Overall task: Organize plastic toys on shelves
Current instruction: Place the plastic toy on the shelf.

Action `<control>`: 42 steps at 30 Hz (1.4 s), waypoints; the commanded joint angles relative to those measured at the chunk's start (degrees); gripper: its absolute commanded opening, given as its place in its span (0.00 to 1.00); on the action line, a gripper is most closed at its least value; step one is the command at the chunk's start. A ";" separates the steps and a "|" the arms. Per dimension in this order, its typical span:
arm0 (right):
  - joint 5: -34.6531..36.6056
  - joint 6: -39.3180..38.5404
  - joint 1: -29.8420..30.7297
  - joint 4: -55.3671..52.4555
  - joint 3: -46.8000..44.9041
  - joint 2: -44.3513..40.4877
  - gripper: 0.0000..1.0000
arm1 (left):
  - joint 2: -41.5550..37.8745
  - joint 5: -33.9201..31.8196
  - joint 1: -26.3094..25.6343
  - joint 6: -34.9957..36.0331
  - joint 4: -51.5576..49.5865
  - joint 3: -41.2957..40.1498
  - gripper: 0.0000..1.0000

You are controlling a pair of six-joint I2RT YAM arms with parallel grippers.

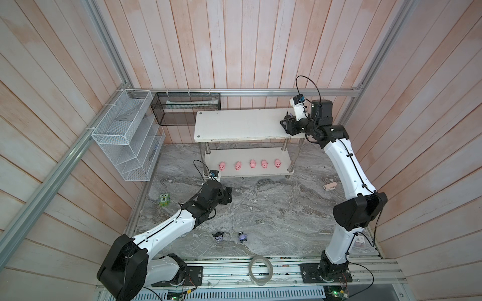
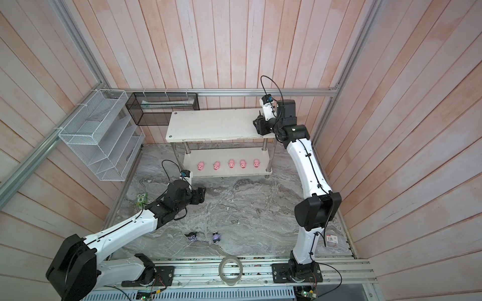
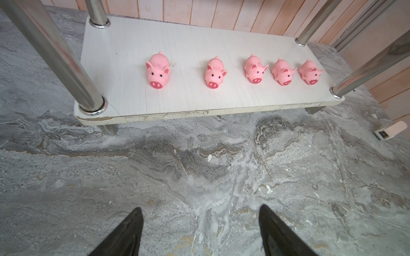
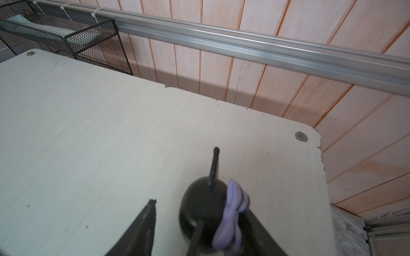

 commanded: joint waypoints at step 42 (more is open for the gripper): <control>-10.64 8.65 -0.38 7.30 -5.50 -5.26 0.59 | -0.22 0.77 0.28 -0.15 1.16 -1.77 0.82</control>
